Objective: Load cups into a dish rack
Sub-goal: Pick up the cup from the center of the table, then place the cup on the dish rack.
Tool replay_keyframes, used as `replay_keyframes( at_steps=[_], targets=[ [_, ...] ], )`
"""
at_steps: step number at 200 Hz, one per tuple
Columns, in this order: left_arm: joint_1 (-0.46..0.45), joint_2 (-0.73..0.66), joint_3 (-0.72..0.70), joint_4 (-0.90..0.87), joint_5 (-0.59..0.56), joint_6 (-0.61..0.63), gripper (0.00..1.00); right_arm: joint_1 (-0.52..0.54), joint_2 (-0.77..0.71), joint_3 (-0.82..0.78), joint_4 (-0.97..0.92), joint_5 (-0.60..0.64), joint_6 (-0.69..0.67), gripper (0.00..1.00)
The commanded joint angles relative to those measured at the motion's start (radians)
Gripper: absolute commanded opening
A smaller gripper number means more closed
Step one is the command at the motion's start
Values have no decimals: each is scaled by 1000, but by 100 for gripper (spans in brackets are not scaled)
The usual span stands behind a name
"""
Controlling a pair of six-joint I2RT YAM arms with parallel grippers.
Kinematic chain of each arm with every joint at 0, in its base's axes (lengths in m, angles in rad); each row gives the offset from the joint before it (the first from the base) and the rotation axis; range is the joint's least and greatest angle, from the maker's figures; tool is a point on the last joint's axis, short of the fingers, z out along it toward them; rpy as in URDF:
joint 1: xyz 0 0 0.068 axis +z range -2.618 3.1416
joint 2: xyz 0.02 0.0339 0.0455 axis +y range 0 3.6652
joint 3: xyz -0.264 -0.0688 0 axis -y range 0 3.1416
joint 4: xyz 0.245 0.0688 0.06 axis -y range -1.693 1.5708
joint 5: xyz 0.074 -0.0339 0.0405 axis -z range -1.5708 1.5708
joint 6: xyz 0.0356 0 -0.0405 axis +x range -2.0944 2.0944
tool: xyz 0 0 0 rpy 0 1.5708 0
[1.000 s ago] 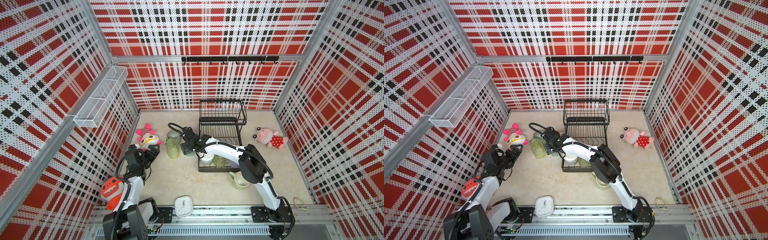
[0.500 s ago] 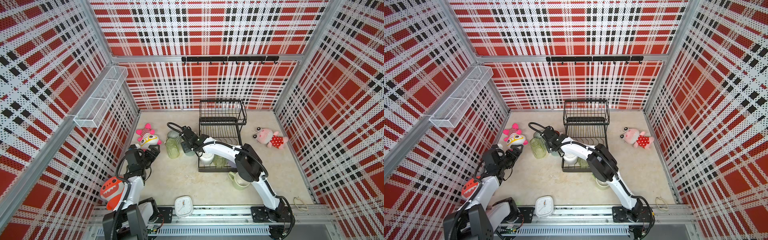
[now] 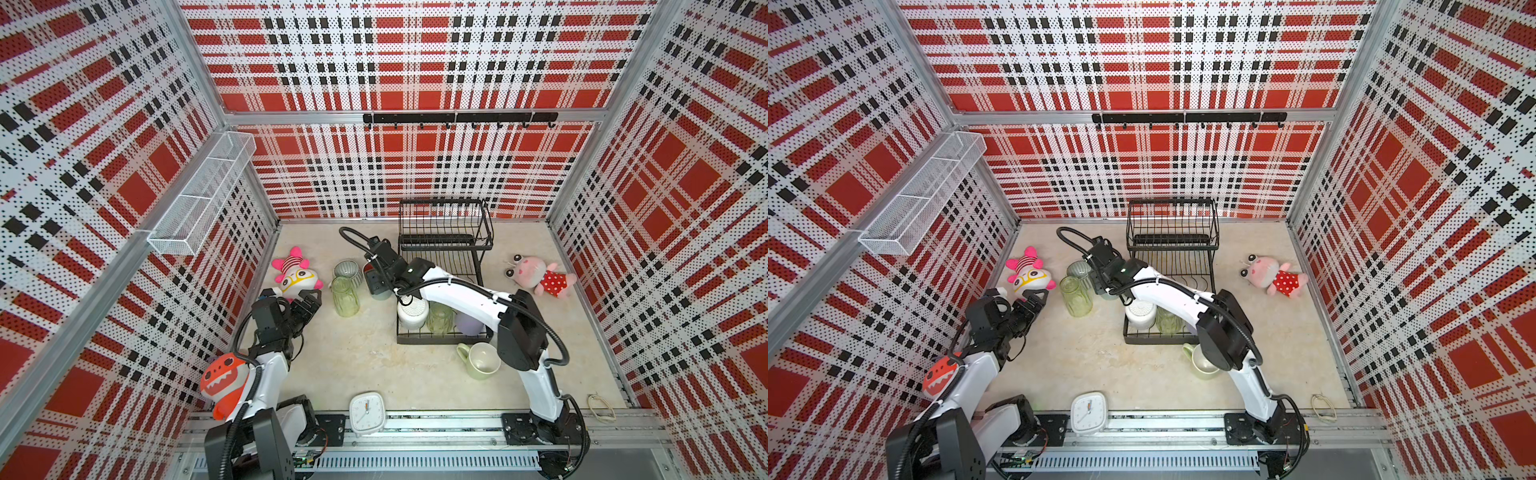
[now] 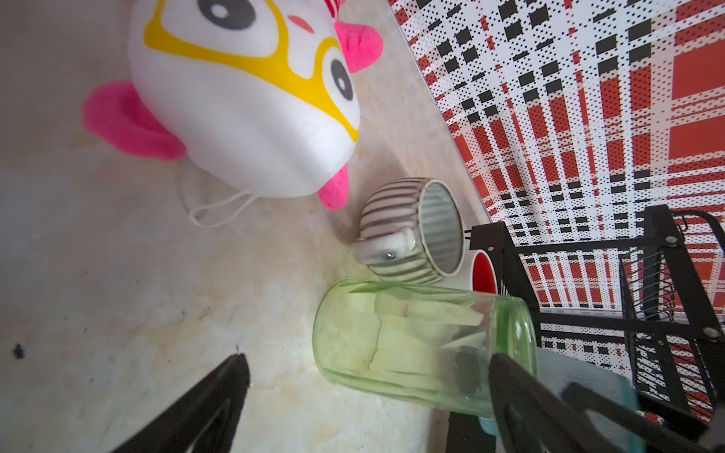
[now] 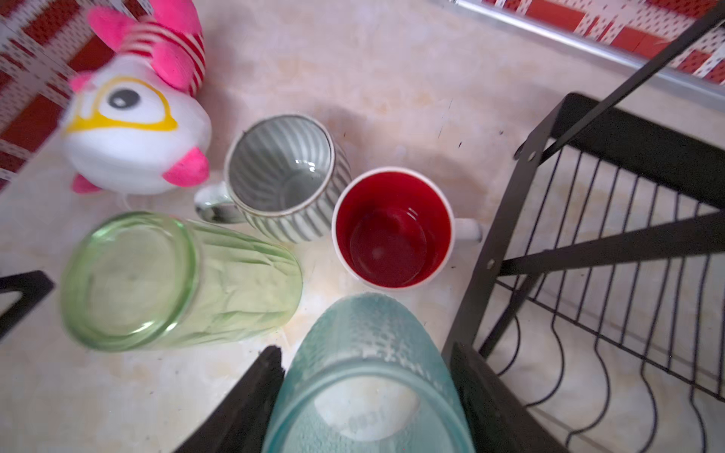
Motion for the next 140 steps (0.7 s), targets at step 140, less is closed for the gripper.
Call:
replay_keyframes(
  at_steps=[140],
  targets=[
    [-22, 1, -6, -6, 6, 11, 98, -298, -589, -521, 77, 21, 13, 57]
  ],
)
